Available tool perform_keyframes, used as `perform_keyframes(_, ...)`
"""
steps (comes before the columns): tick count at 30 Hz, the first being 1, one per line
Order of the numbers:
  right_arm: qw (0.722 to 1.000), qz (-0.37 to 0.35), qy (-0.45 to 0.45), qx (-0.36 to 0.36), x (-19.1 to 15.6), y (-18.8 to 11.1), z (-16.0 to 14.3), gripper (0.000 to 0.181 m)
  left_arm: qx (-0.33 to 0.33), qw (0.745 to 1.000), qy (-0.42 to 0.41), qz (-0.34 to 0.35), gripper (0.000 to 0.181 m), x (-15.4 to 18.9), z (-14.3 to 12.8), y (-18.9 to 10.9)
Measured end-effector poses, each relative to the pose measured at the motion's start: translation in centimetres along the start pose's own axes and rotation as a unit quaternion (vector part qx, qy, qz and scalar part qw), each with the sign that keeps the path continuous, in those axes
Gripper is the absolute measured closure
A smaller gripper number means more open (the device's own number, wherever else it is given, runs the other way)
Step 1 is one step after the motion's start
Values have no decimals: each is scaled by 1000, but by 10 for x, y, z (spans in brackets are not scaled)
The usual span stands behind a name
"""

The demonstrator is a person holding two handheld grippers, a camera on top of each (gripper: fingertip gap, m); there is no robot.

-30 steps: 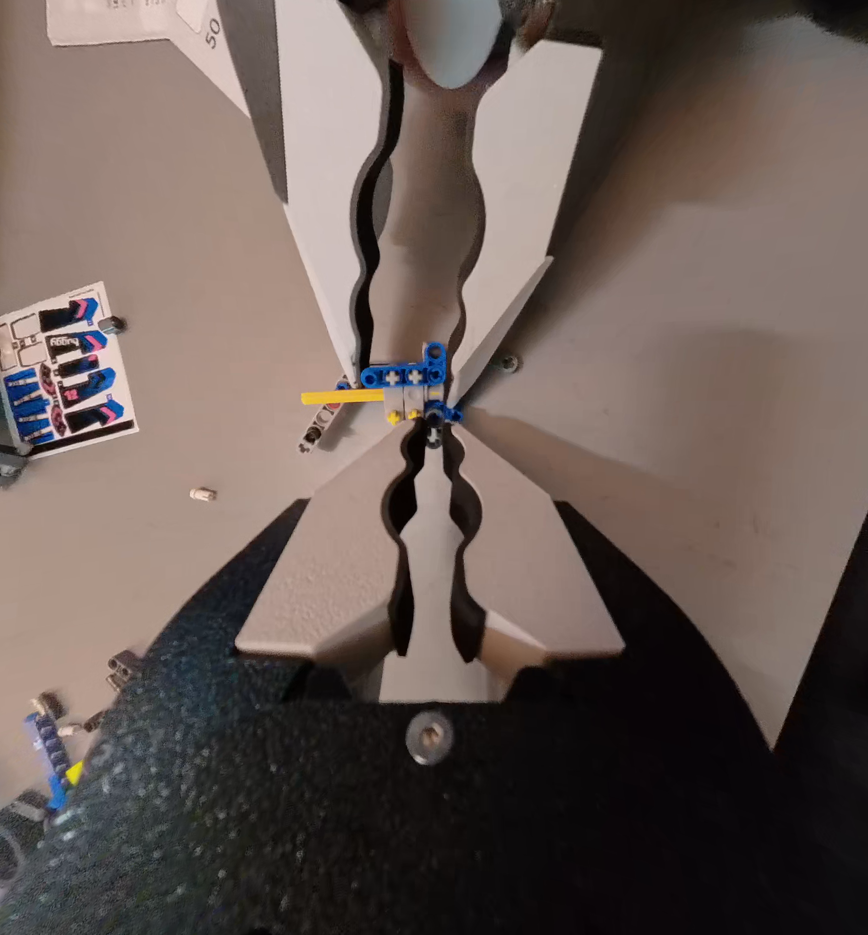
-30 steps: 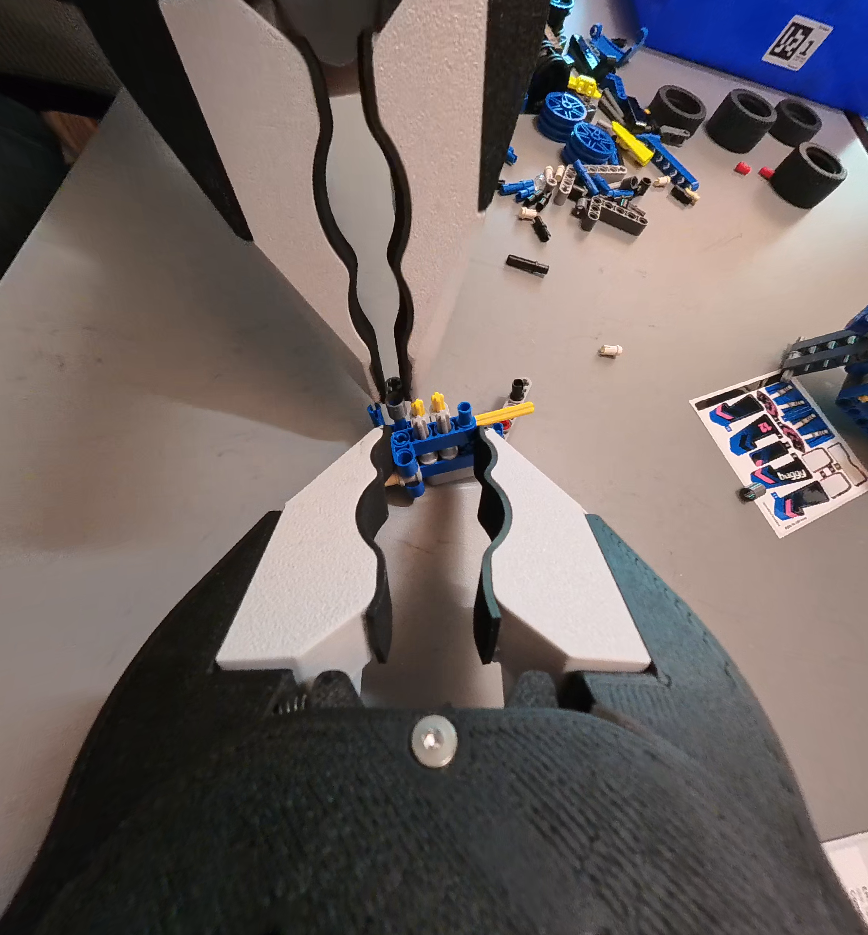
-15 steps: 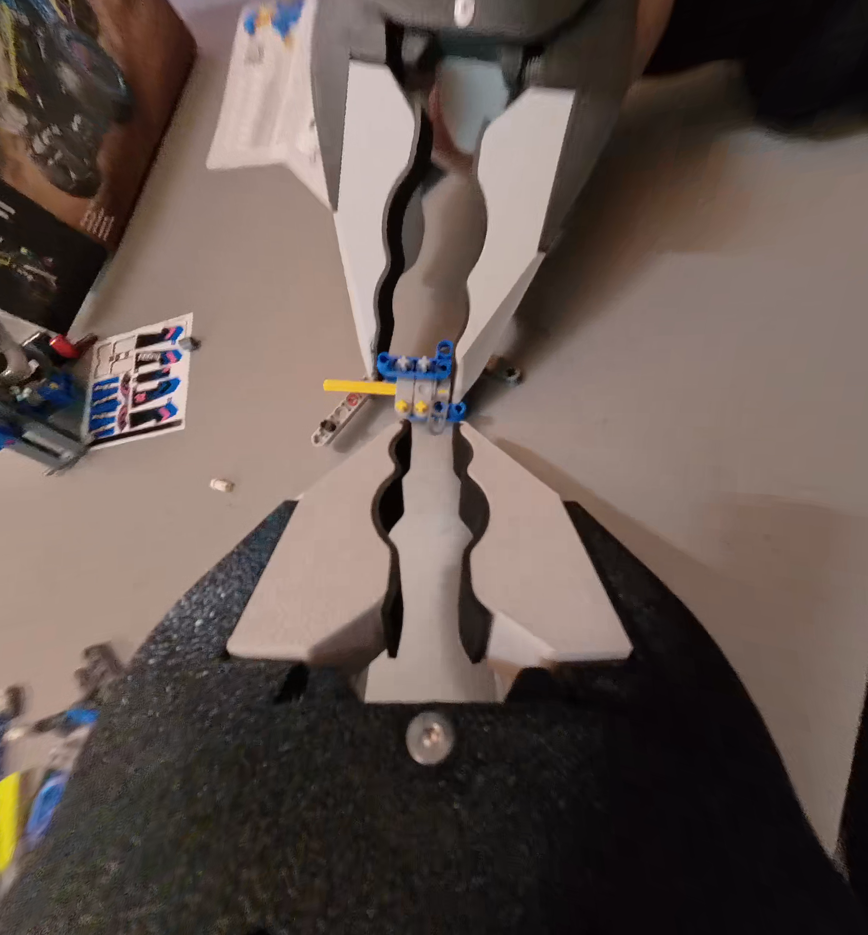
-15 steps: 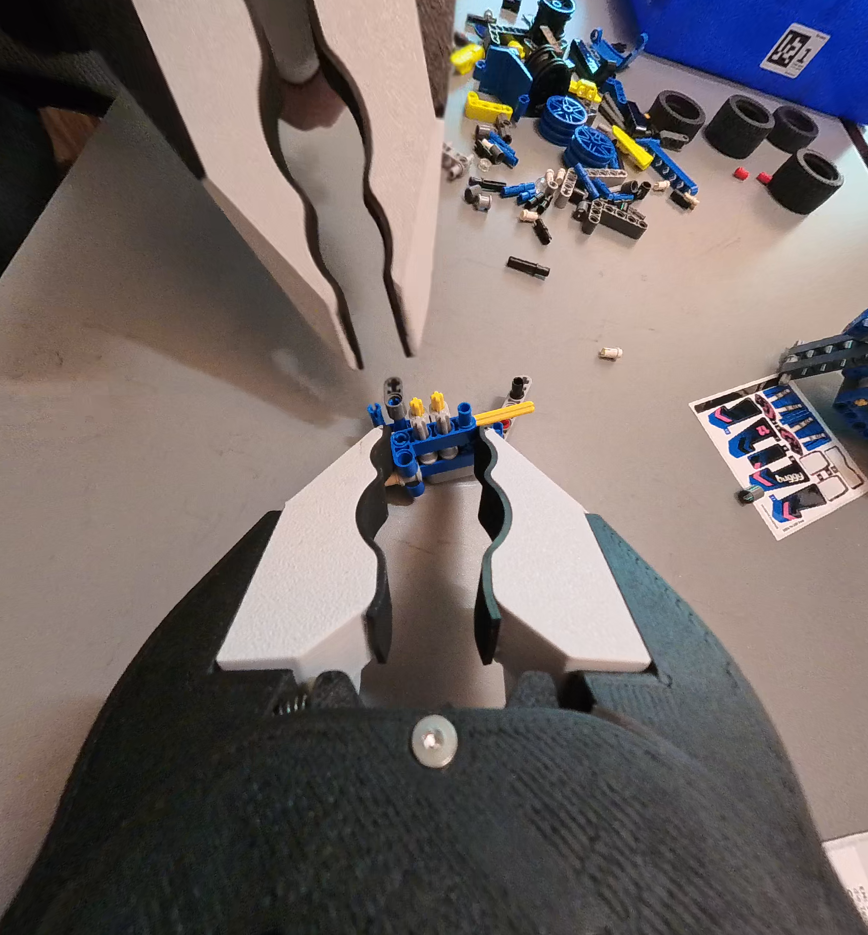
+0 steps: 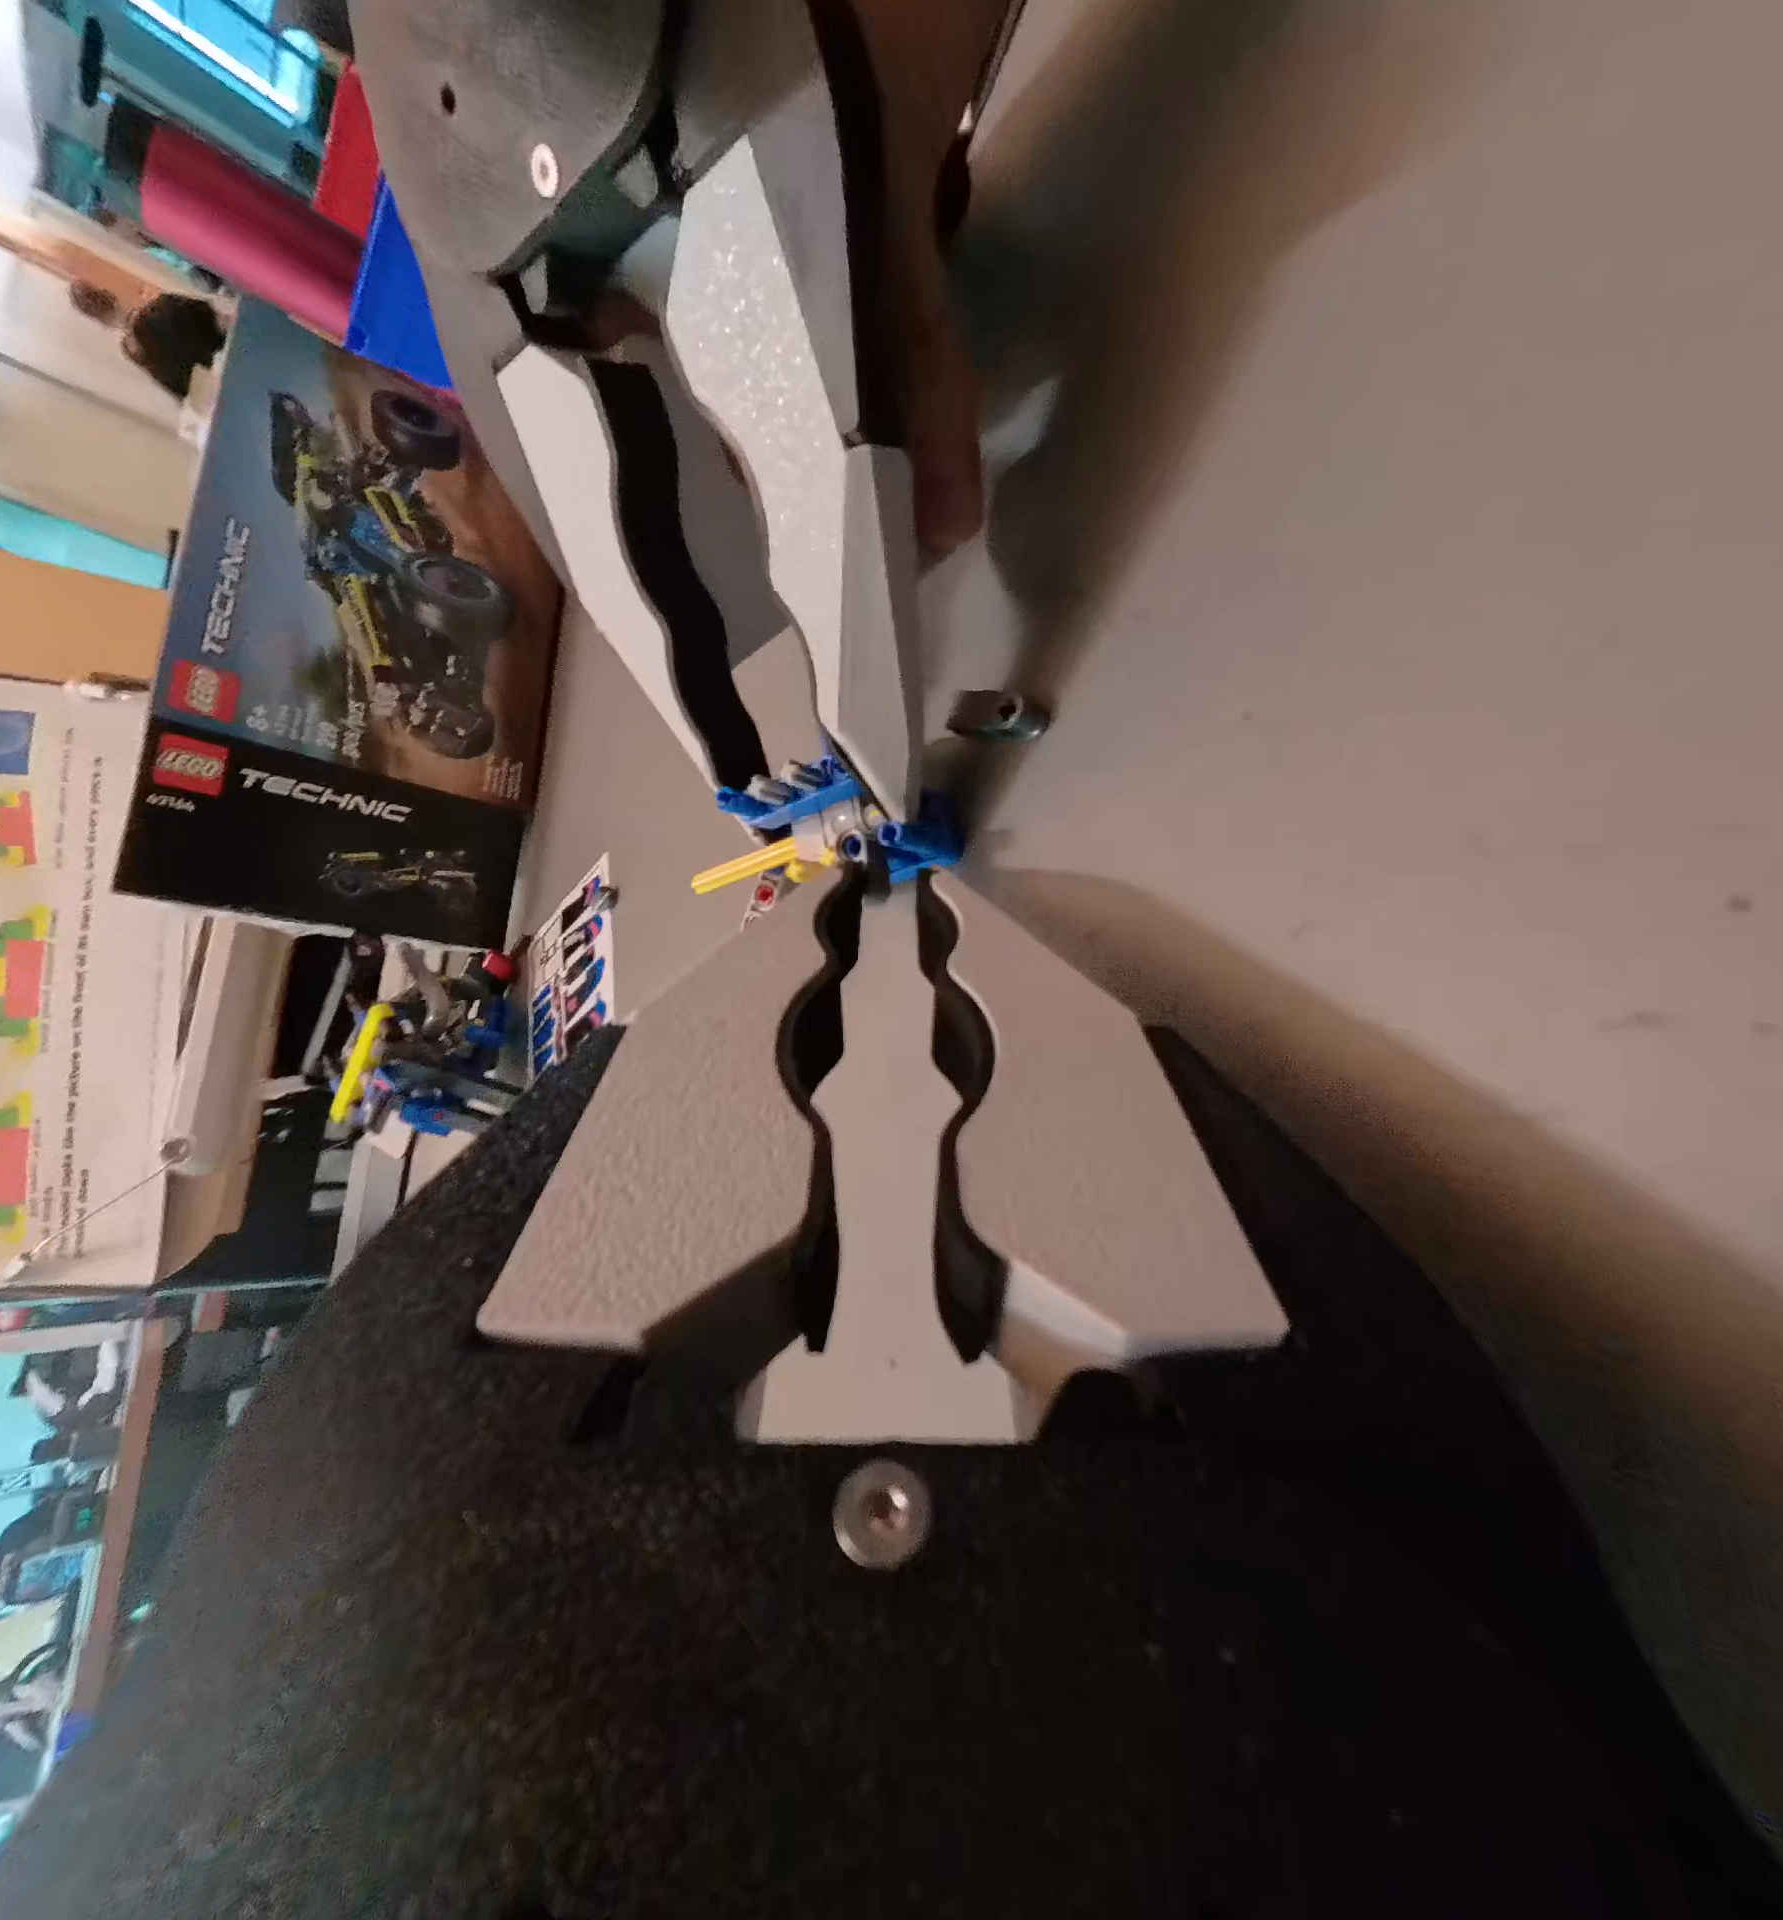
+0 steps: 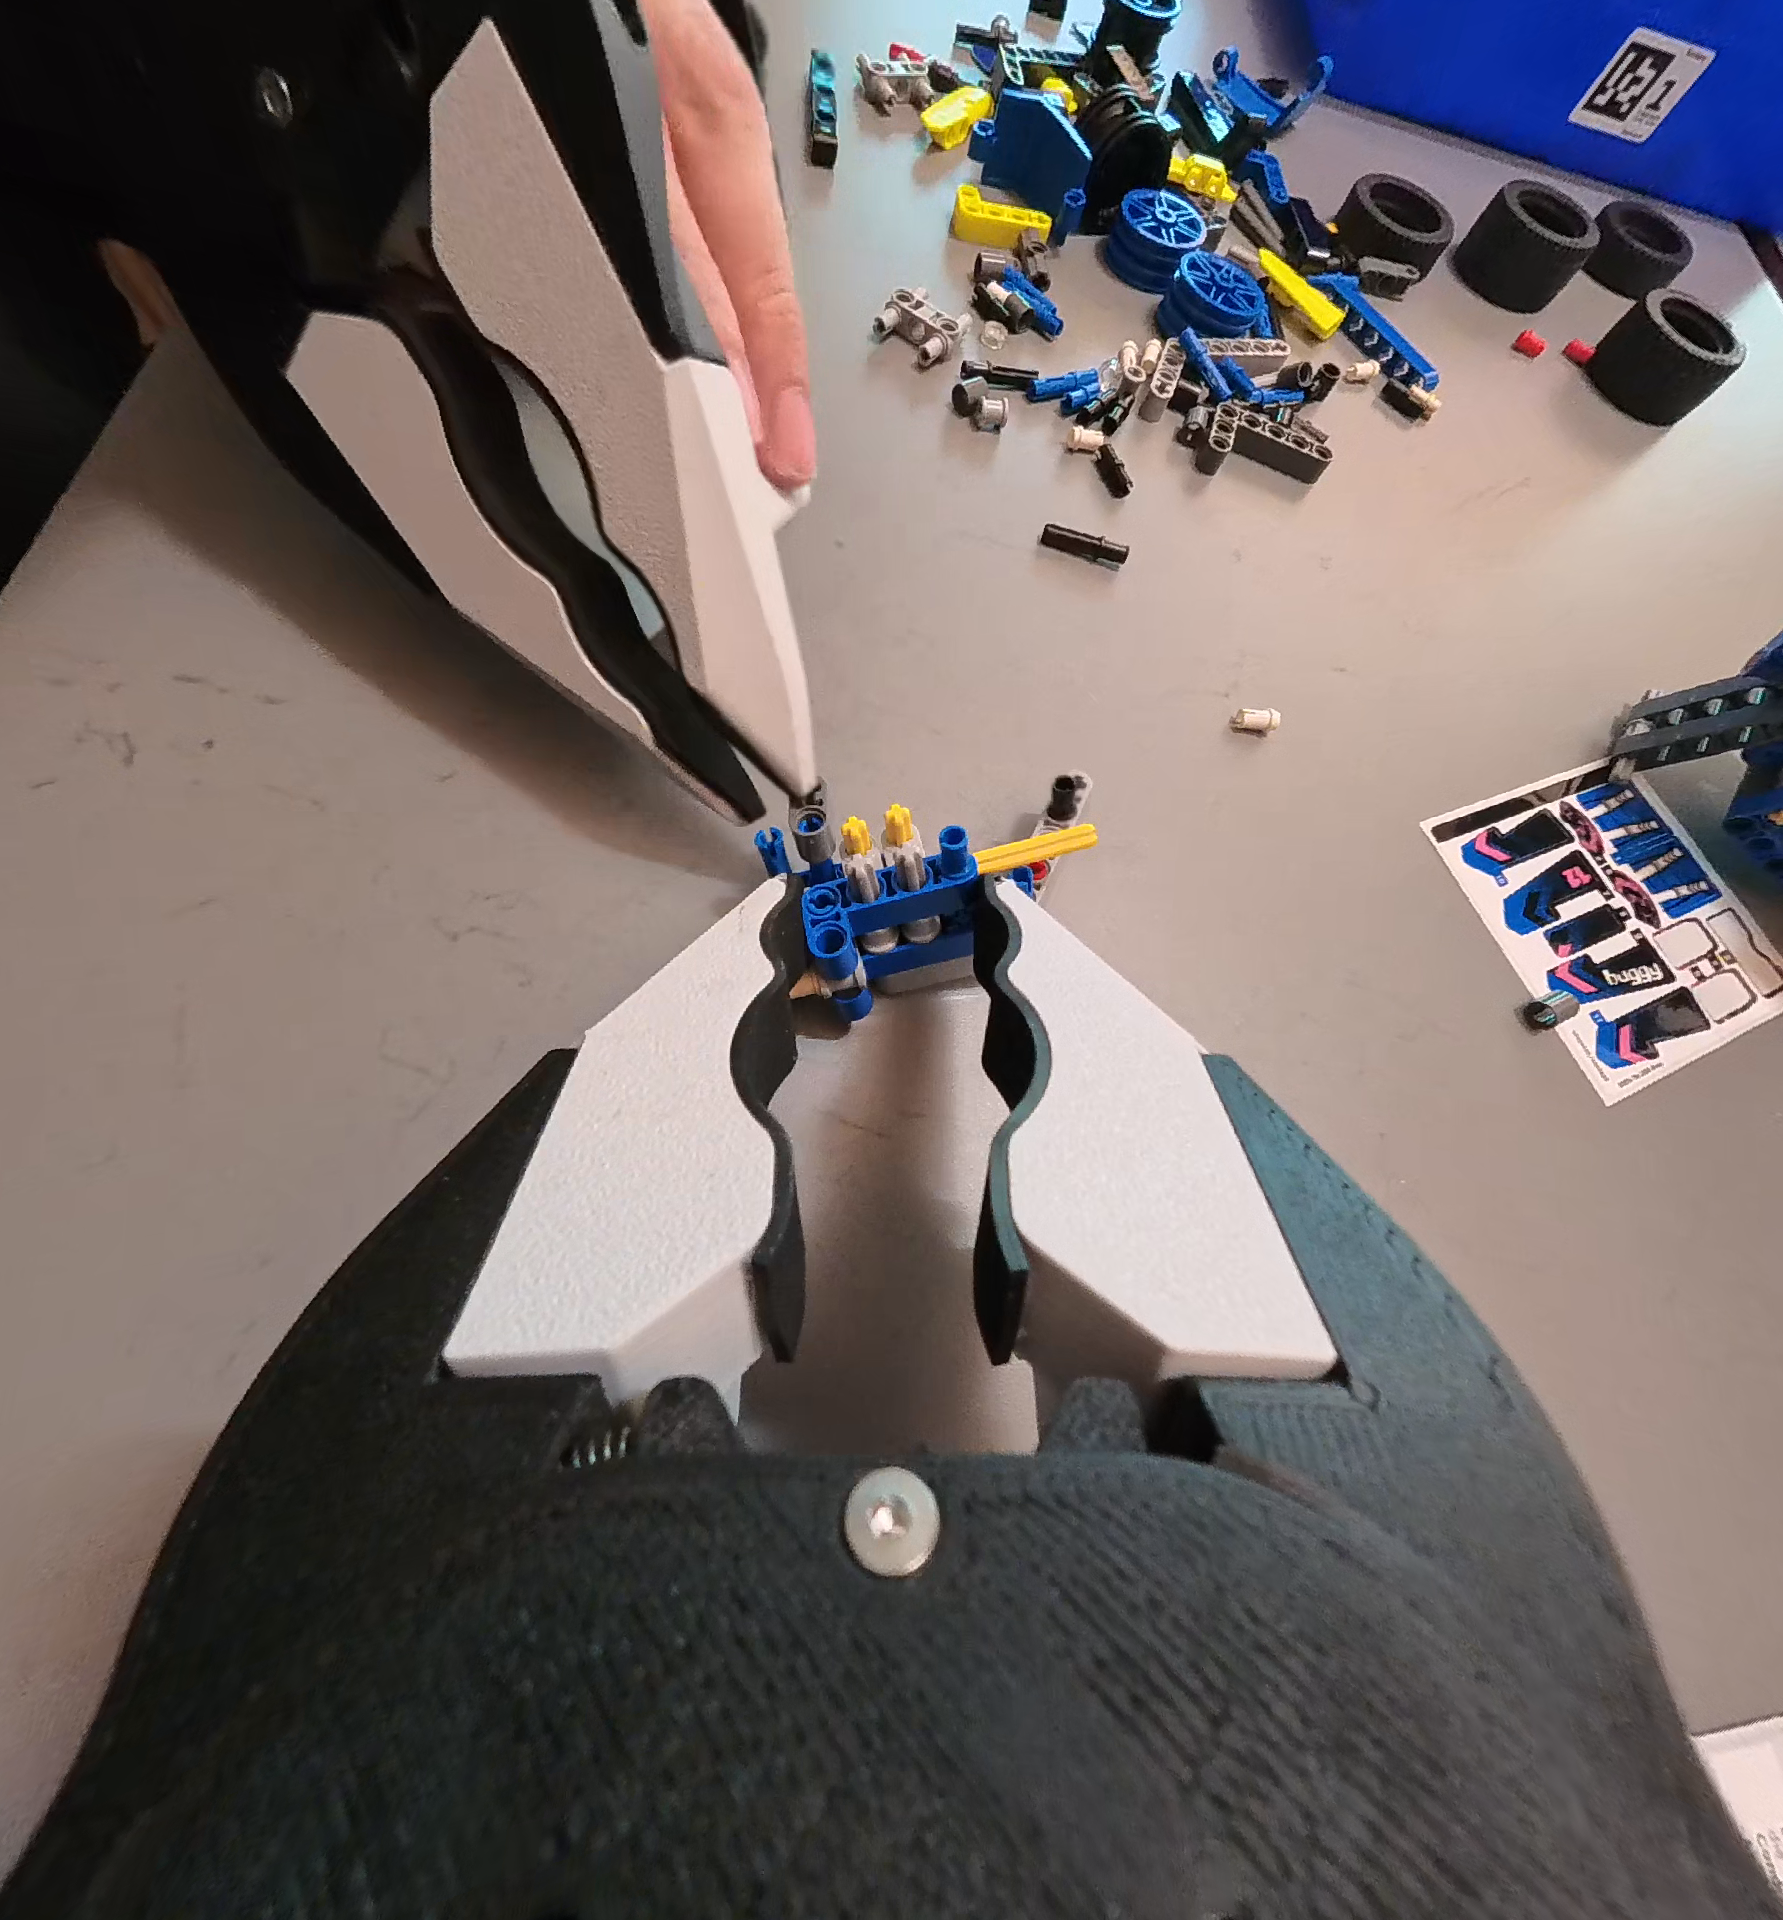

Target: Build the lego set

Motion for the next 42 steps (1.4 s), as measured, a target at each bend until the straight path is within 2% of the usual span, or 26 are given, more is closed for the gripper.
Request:
perform_keyframes(4,1000,1,1,0,0,0,0,150,-3,1000,6,21,181,-1,1,1)
perform_keyframes(11,1000,-2,0,0,0,0,0,150,2,999,-36,10,179,-1,-2,1)
perform_keyframes(13,1000,-4,-4,-1,-1,-1,0,150,12,998,-66,8,173,-4,-4,0)
perform_keyframes(15,999,-19,-27,5,-1,-3,0,150,-2,990,-144,-2,168,-15,-9,-2)
perform_keyframes(16,998,-40,-41,19,-1,-5,2,150,-20,978,-208,-12,166,-22,-13,-3)
perform_keyframes(18,991,-71,-81,74,-2,-12,8,150,-47,935,-349,-47,161,-38,-20,-3)
perform_keyframes(20,981,-107,-118,113,-4,-17,16,150,-21,885,-455,-95,156,-49,-24,-4)
perform_keyframes(23,961,-161,-167,151,-9,-21,29,150,11,819,-549,-163,146,-56,-31,-1)
perform_keyframes(26,950,-171,-194,173,-16,-20,36,150,64,744,-624,-230,131,-60,-31,0)
perform_keyframes(28,943,-171,-237,157,-23,-16,40,150,89,714,-648,-249,137,-62,-32,-1)
perform_keyframes(30,944,-172,-244,140,-24,-11,41,150,95,707,-650,-260,143,-62,-33,-2)
perform_keyframes(36,944,-178,-236,145,-22,-9,42,150,88,734,-625,-251,153,-62,-34,-8)
perform_keyframes(42,939,-202,-248,128,-23,-6,45,150,81,742,-625,-227,151,-63,-32,-6)
Point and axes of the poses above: each gripper's, where its closed fingertips meet, y out along the fingers, z out of its top, x = y × z across the jaws, the point moved 9 cm from there along -y, back along the fingers, and after that the axes turned 15 degrees about z, right-handed, at the moved point
